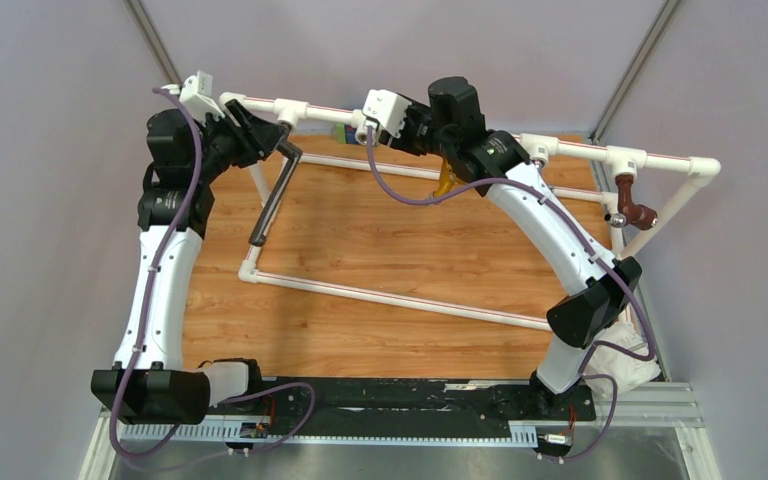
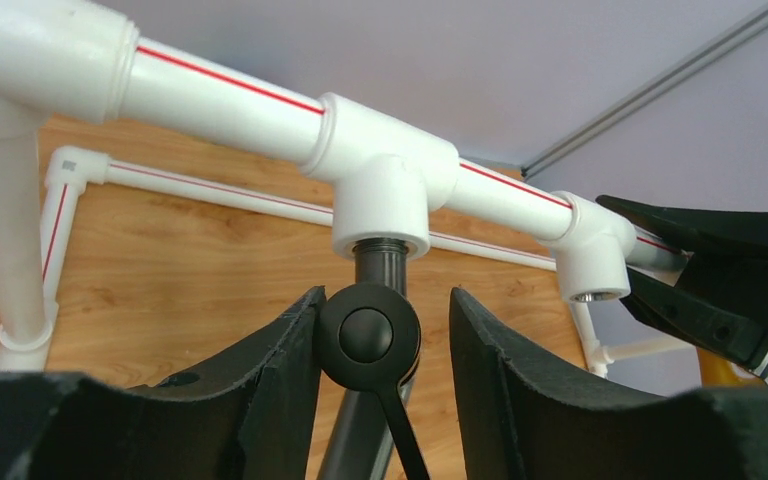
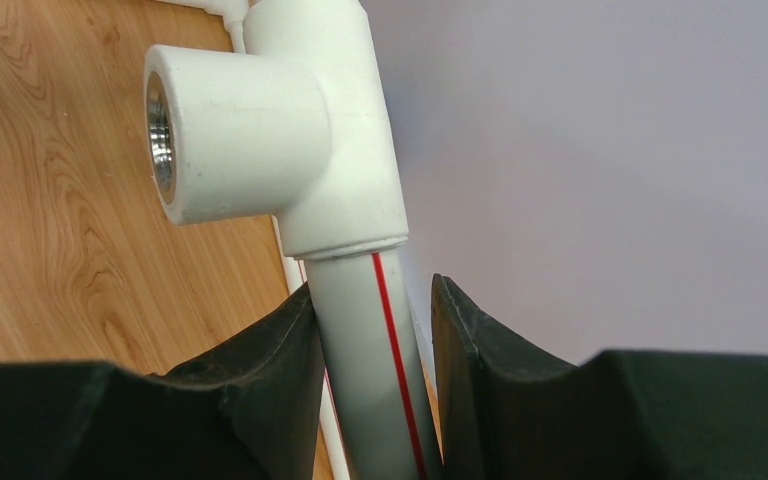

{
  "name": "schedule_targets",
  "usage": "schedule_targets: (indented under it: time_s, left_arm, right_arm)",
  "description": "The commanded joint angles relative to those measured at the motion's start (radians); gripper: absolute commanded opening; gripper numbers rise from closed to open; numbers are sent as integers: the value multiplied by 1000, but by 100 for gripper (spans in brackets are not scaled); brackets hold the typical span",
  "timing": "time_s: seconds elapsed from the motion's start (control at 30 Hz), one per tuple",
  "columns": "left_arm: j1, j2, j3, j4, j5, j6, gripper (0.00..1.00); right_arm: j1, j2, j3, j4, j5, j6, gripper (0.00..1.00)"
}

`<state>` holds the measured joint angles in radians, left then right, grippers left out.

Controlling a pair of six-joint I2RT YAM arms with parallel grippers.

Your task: Install the water faucets

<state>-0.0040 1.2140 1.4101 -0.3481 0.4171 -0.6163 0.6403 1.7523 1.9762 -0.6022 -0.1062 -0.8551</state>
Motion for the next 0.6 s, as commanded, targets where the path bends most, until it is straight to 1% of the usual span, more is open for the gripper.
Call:
schedule_targets:
  time_s: [0.0, 0.17, 0.23, 0.37, 0.57]
  left_arm:
    - [-30, -4, 81, 32, 52, 93, 54]
    - [-96, -4, 113, 1, 52, 180, 54]
    - [-126, 7, 119, -11, 63, 199, 57]
    - [-160, 35, 128, -52, 61, 196, 57]
    - [-234, 48, 101, -26, 57, 171, 56]
  right_arm:
    - [36, 18, -34, 22, -82, 129, 8]
    - [36, 21, -30, 22, -89, 131, 8]
    - [38, 21, -30, 22, -87, 131, 8]
    - [38, 19, -30, 22, -87, 133, 8]
    - [38, 21, -30, 22, -86, 133, 8]
